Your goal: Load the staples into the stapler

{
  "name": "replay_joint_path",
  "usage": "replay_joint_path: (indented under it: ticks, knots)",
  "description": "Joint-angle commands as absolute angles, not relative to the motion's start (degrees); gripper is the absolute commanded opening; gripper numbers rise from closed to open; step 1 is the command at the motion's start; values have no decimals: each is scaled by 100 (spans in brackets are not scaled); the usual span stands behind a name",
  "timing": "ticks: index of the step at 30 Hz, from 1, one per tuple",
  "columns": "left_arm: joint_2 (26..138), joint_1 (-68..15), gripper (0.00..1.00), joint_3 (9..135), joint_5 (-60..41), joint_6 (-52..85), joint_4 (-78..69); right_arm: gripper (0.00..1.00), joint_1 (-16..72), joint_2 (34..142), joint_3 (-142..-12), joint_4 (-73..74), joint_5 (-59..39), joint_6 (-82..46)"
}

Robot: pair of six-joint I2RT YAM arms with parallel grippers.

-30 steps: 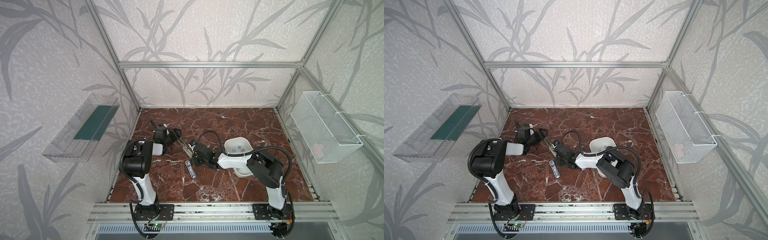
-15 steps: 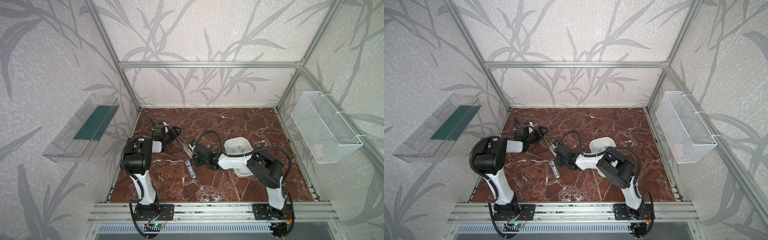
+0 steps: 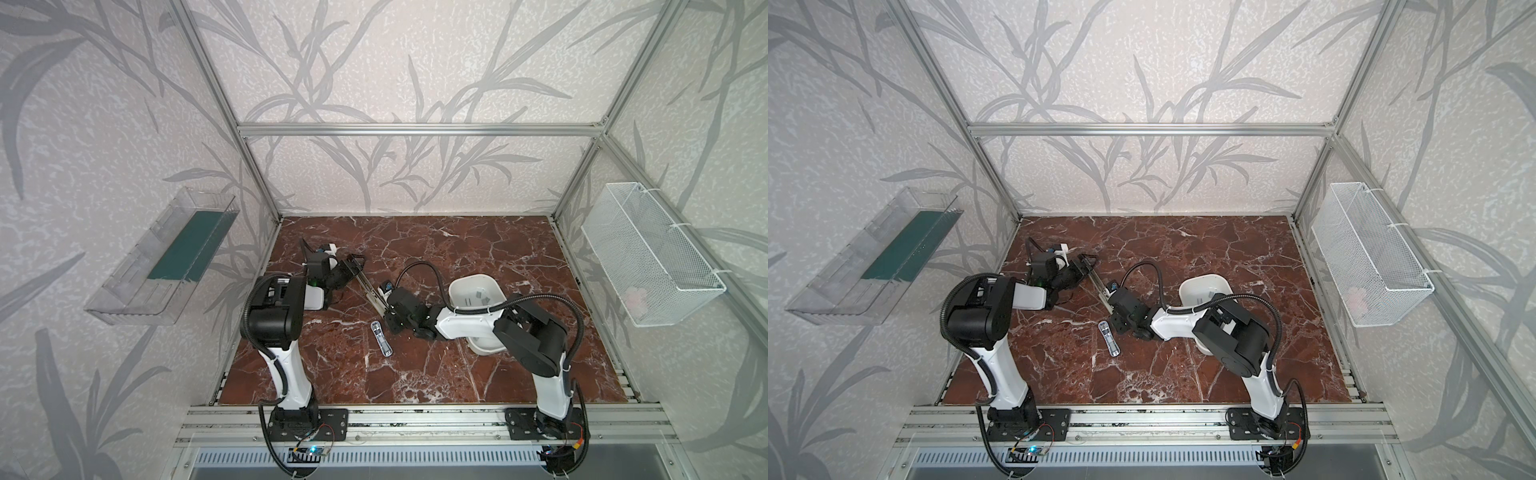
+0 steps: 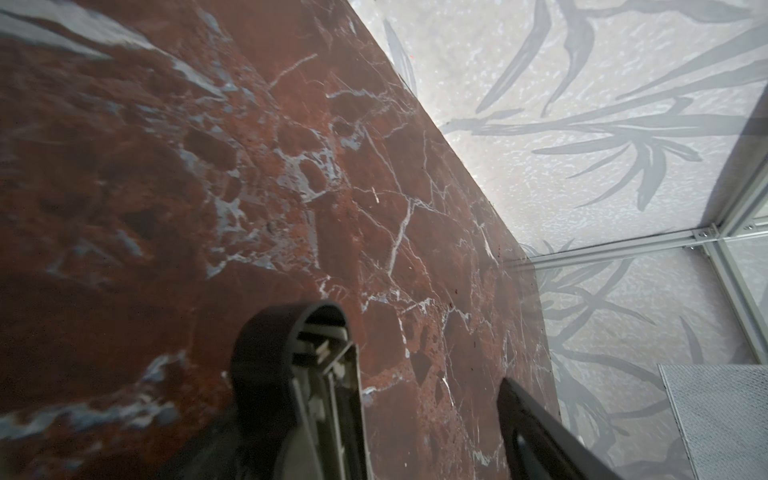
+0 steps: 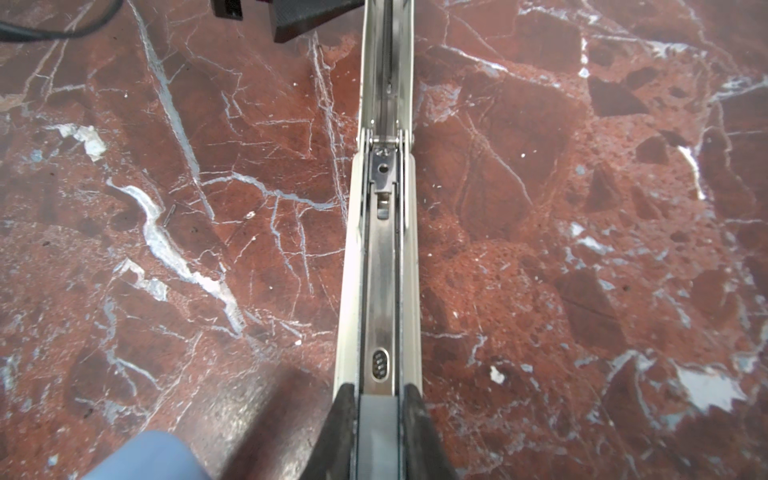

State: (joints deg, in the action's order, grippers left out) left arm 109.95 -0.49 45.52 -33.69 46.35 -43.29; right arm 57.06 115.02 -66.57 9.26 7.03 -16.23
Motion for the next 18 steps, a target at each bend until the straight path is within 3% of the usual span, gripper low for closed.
replay_joint_path:
  ticks: [1, 6, 18]
  knots:
    - [10769, -120, 86, 4433, -3819, 4732, -5065, 7, 5827, 11422, -6559, 1112, 252, -1446]
    - [10601, -122, 85, 4218, -3785, 4754, -5464, 7, 5827, 11415, -6541, 1112, 281, -1433]
    - [9832, -203, 77, 3985, -3521, 4201, -4902, 8, 5832, 11332, -6235, 1465, 423, -1282]
